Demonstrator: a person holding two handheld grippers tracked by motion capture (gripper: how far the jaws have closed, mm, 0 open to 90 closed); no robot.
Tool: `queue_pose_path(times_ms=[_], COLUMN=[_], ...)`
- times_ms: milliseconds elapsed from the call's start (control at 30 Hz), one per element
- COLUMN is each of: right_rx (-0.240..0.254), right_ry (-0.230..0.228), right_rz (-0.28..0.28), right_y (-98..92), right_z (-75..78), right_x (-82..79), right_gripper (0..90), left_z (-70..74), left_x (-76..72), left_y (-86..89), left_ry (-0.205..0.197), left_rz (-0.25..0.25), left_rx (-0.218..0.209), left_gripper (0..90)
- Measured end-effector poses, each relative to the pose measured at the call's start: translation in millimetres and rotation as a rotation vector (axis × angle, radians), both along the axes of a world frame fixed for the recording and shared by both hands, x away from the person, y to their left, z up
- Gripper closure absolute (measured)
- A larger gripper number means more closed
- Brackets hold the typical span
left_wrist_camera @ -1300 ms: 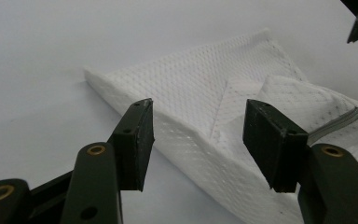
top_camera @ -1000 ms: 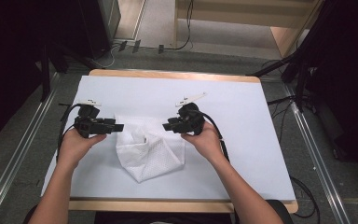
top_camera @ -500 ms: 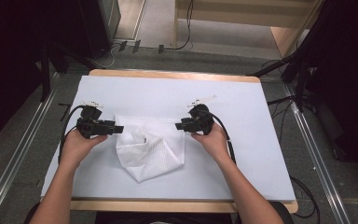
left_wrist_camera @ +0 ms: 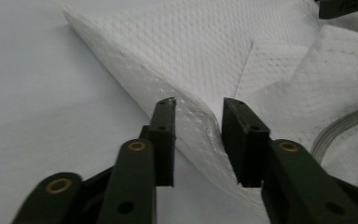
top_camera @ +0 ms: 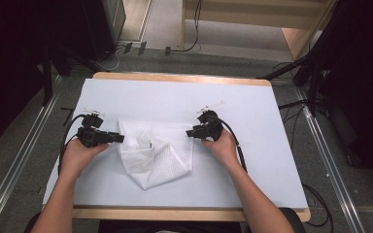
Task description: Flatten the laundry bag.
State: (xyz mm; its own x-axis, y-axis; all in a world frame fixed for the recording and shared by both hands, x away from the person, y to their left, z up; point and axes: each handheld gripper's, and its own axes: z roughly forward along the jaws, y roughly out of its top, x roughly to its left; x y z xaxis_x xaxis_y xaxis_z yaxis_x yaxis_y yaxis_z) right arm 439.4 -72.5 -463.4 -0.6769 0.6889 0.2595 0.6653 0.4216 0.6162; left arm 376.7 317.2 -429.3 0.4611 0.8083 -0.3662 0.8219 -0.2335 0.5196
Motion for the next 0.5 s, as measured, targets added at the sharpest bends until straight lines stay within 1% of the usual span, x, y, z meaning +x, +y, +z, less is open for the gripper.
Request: queue_pose_path(times_ms=[100,200,300,333,400,500], right_rx=[-0.024,-0.073,-0.095,-0.097,-0.068,-0.037], right_ry=[-0.025,-0.061,-0.077,-0.078,-0.057,-0.025], right_rz=[0.003,-0.003,-0.015,-0.019,-0.019,-0.019], right_y=[4.1,7.8,8.7,8.4,6.2,4.3], right_z=[0.1,0.9,0.8,0.7,-0.4,-1.0], right_x=[-1.9,-4.4,-4.8,-4.4,-2.2,0.2], right_gripper=[60.2,68.1,76.7,79.5,85.9,90.0], left_z=[-1.7,-1.4,-1.8,-1.6,-1.3,-1.3], left_x=[-0.7,-1.5,-1.6,-1.4,-1.2,-0.9], left_y=[2.9,5.8,8.6,9.8,10.7,11.3], left_ry=[0.016,0.023,0.031,0.033,0.034,0.034], left_rz=[-0.007,-0.012,-0.009,-0.009,-0.009,-0.007], left_rx=[-0.008,-0.023,-0.045,-0.05,-0.053,-0.067], left_gripper=[80.7,88.7,89.8,90.0,90.0,90.0])
